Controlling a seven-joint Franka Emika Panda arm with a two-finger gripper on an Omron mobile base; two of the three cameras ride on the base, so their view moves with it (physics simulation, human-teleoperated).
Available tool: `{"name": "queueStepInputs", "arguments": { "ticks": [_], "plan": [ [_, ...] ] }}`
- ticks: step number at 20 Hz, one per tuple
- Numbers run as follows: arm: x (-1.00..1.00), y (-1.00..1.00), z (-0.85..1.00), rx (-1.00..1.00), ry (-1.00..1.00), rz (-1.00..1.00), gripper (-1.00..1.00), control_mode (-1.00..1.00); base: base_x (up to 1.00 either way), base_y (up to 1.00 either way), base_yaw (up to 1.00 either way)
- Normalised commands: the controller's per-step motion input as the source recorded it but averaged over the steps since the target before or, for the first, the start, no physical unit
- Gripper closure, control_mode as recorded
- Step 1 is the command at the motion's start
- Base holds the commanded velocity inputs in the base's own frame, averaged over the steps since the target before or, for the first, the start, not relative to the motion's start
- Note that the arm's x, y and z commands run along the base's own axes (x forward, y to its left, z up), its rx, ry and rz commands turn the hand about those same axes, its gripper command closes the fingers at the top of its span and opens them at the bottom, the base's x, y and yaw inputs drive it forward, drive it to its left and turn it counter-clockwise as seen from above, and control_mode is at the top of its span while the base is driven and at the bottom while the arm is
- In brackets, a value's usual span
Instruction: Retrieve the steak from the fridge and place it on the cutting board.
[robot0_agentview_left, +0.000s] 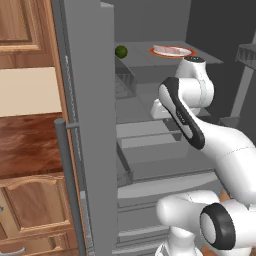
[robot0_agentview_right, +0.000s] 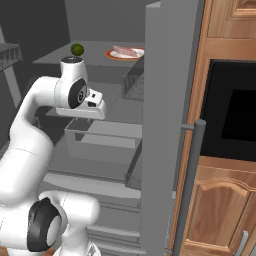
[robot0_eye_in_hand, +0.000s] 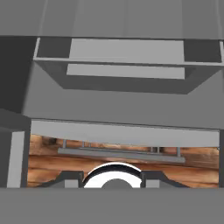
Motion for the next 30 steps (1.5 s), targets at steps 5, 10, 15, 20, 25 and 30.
{"name": "queueStepInputs", "arguments": {
  "ticks": [5,10,15,20,25,30],
  "plan": [
    [-0.17,0.0,0.0,0.0,-0.14,0.0,-1.0,-1.0,0.0,0.0,0.0],
    [-0.26,0.0,0.25,0.0,-0.33,0.0,-1.0,-1.0,0.0,0.0,0.0],
    [-0.12,-0.16,0.71,0.0,-0.28,-0.05,-1.0,-1.0,0.0,0.0,0.0],
    [-0.07,-0.15,0.77,-0.01,-0.23,-0.16,-1.0,-1.0,0.0,0.0,0.0],
    [0.0,-0.01,0.7,-0.05,-0.25,-0.15,-1.0,-1.0,0.0,0.0,0.0],
    [0.07,-0.08,0.53,-0.01,-0.2,-0.05,-1.0,-1.0,0.0,0.0,0.0]
  ]
}}
